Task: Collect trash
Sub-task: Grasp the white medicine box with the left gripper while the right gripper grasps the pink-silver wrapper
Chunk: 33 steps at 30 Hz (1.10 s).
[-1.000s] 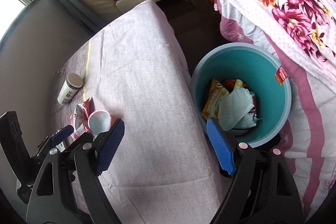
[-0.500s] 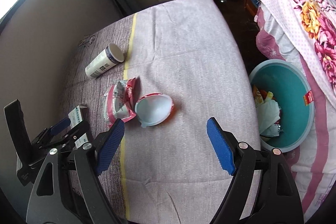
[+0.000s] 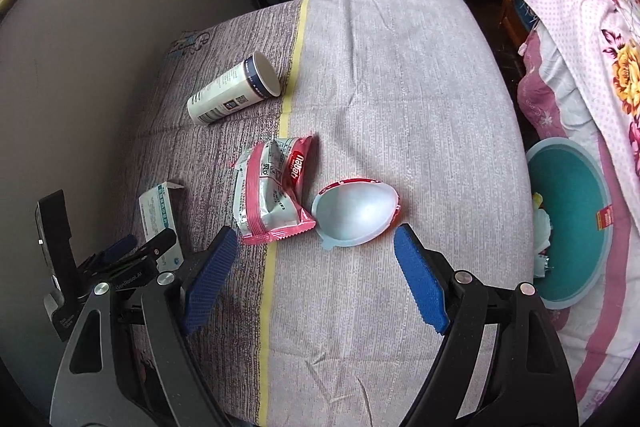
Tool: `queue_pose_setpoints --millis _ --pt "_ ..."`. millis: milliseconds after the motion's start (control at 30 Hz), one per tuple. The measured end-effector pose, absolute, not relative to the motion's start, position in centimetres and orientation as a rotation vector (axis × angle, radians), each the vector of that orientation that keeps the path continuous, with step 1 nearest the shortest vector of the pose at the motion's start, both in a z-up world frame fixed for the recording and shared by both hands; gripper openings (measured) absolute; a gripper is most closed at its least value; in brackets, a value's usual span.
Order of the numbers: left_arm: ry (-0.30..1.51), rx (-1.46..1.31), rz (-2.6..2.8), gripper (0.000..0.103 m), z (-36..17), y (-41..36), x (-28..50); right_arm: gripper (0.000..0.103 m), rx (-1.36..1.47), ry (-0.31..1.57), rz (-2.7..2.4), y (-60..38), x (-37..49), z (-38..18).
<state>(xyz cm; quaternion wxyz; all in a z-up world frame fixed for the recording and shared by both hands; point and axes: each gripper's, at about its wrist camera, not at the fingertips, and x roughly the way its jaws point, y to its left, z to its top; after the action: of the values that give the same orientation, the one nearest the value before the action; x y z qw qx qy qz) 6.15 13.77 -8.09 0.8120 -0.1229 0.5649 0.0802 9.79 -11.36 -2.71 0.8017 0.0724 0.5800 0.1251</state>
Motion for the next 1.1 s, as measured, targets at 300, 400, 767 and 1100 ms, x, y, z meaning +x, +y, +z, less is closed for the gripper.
queue_pose_setpoints --millis 300,400,767,1100 --pt "1.214 -0.269 0.13 0.083 -9.7 14.4 6.6 0.077 0.068 1.279 0.309 -7.6 11.9 -3.9" --pt "1.194 -0.253 0.089 0.079 -9.6 14.6 6.6 0.077 0.032 1.295 0.331 -5.8 12.8 -4.6" --pt "1.154 -0.29 0.004 0.073 -9.5 18.5 7.3 0.077 -0.1 1.371 0.34 -1.5 15.4 -8.7" --pt "1.15 -0.27 0.007 0.076 -9.5 18.2 7.9 0.027 -0.116 1.347 0.354 -0.2 15.2 -10.3"
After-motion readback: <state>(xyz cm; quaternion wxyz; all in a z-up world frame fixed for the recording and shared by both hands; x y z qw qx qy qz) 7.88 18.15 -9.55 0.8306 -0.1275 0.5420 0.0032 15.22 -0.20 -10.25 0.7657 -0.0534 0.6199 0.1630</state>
